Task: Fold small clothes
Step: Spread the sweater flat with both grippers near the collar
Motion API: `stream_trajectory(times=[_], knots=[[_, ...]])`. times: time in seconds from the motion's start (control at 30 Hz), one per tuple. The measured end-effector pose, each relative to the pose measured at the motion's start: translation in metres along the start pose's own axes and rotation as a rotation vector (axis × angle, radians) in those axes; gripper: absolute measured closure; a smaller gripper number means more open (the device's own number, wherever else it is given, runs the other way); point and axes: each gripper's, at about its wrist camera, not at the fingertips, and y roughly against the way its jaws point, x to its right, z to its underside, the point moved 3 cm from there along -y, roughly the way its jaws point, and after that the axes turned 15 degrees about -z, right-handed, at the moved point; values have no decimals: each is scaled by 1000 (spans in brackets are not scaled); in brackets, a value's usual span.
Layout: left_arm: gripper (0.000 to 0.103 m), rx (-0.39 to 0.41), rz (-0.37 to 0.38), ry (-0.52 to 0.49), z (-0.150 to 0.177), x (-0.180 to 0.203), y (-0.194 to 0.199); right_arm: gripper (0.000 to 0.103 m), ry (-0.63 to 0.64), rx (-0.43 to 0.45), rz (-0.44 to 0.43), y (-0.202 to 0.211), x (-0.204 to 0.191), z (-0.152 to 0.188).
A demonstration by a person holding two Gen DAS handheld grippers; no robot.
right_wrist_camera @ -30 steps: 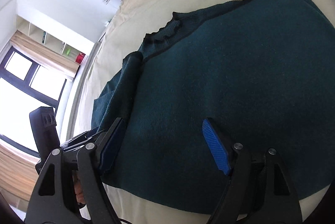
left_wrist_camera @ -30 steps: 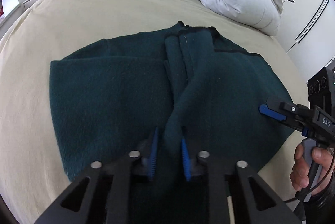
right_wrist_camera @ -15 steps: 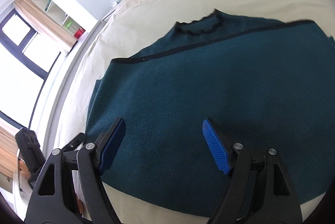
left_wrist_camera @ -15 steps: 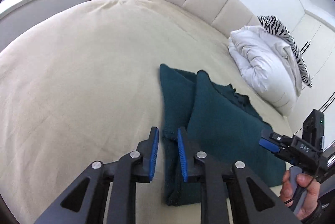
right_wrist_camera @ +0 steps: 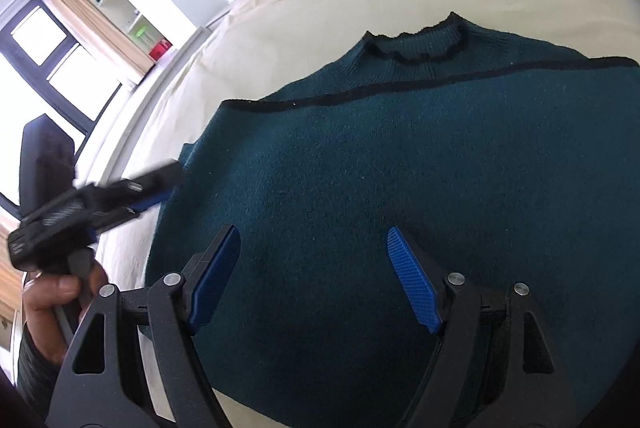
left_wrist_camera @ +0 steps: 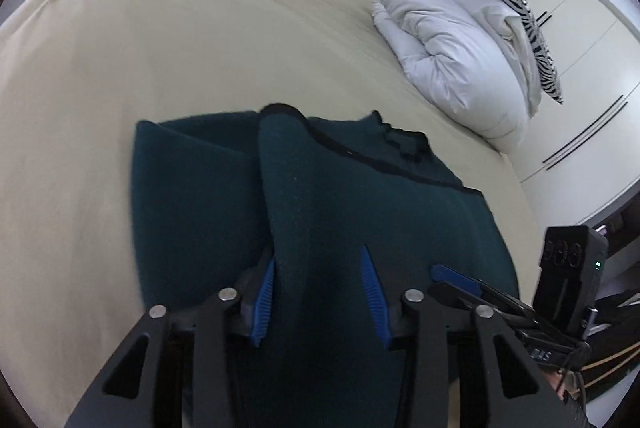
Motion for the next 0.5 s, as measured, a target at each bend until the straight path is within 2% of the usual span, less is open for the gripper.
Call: stream_trajectory(times=[0.03, 0.07, 0.13, 0.2, 0.23, 0.27, 0.33, 0.4, 0.43, 0.5], knots=[[77, 2, 33, 1, 6, 2, 4, 28, 7, 1, -5, -1, 1, 0], [81, 19, 56, -7, 11, 6, 11, 28, 13, 3, -9, -1, 1, 1], [81, 89, 76, -69, 22, 16, 30, 28, 27, 4, -12, -2, 1, 3], [67, 139, 68, -171, 32, 34, 36, 28, 31, 10, -16, -1, 1, 4], [44, 141, 84, -208, 36, 40, 35, 28, 27, 13, -18, 0, 2, 5], [31, 127, 126, -239, 42, 47, 33, 28, 17, 18, -23, 2, 3, 6], [31, 99, 185, -287, 50, 59, 28, 28, -19, 32, -26, 7, 7, 5], [32, 95, 167, -338, 56, 67, 27, 29, -56, 48, -23, 12, 12, 4], [32, 125, 165, -342, 56, 67, 33, 30, -63, 58, -5, 16, 14, 4], [32, 198, 169, -269, 47, 56, 48, 31, -64, 73, 25, 24, 16, 3]])
